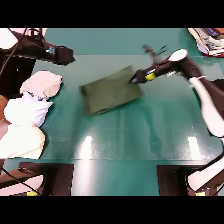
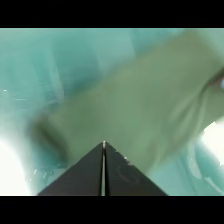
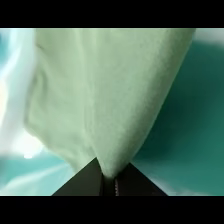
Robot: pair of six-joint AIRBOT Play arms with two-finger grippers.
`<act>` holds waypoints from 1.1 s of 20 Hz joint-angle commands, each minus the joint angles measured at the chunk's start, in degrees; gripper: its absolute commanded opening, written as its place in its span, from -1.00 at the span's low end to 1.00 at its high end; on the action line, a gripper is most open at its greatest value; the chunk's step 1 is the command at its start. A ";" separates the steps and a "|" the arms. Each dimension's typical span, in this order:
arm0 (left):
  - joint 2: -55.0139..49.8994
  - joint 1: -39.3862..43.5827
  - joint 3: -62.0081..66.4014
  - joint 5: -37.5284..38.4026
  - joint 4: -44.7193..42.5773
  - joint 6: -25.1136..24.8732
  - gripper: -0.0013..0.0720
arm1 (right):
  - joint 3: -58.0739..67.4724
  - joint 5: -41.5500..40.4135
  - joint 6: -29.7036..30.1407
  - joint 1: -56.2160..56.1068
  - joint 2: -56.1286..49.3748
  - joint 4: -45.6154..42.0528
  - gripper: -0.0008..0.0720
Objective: Fold the shirts.
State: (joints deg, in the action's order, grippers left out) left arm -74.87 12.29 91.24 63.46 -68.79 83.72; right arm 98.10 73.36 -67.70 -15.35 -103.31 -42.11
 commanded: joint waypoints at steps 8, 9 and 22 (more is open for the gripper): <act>0.00 9.97 0.00 -3.87 0.00 0.46 -0.90 | 0.39 0.04 -1.68 41.70 10.71 -5.51 -0.93; 0.00 10.49 0.00 -3.89 -0.02 0.48 -0.90 | 0.37 -0.26 -2.36 44.15 10.45 -5.49 -0.93; 0.00 11.06 0.00 -4.31 0.00 0.48 -0.90 | 14.32 -3.45 -2.99 51.49 10.29 -0.17 -0.93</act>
State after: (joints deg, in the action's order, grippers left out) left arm -74.87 23.31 91.24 59.18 -68.79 84.23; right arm 107.35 67.44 -70.63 35.55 -93.06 -41.43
